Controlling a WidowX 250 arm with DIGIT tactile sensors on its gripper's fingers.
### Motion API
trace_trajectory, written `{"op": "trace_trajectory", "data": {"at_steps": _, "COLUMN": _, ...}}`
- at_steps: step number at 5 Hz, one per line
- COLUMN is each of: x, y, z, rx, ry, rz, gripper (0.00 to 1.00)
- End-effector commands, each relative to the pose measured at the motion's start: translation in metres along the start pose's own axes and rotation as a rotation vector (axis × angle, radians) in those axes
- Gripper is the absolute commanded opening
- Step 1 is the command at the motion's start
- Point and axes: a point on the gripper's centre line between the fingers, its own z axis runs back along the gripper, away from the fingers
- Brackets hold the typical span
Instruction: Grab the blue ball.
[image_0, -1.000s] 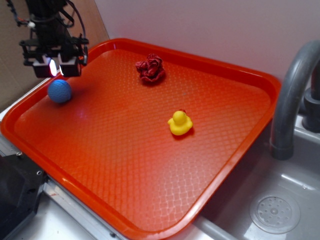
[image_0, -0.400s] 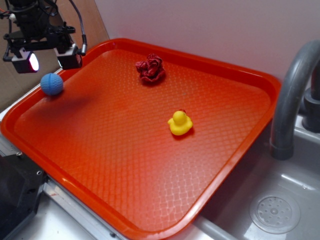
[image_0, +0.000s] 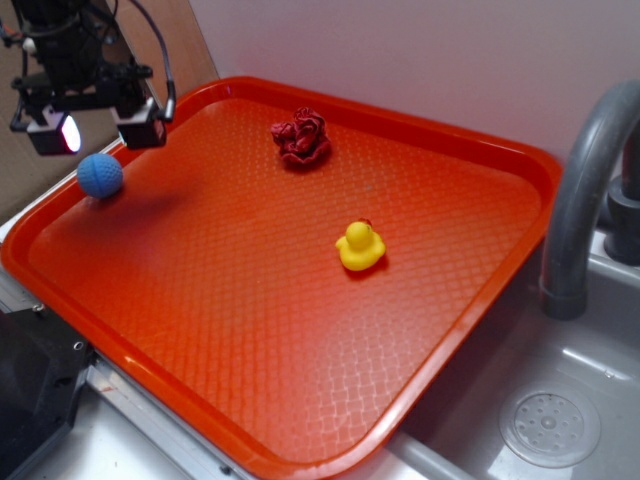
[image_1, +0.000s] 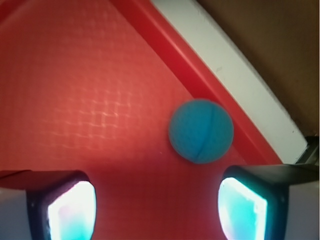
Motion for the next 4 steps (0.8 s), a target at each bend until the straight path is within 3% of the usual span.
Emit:
{"op": "trace_trajectory", "data": {"at_steps": 1, "x": 0.037, "y": 0.022, "z": -0.021, "rx": -0.075, "ry": 0.046, "rz": 0.126, "gripper": 1.0}}
{"op": "trace_trajectory", "data": {"at_steps": 3, "x": 0.039, "y": 0.028, "z": -0.051, "rx": 0.013, "ry": 0.11, "rz": 0.159, "gripper": 1.0}}
{"op": "trace_trajectory", "data": {"at_steps": 4, "x": 0.046, "y": 0.027, "z": -0.053, "rx": 0.011, "ry": 0.106, "rz": 0.168, "gripper": 1.0}}
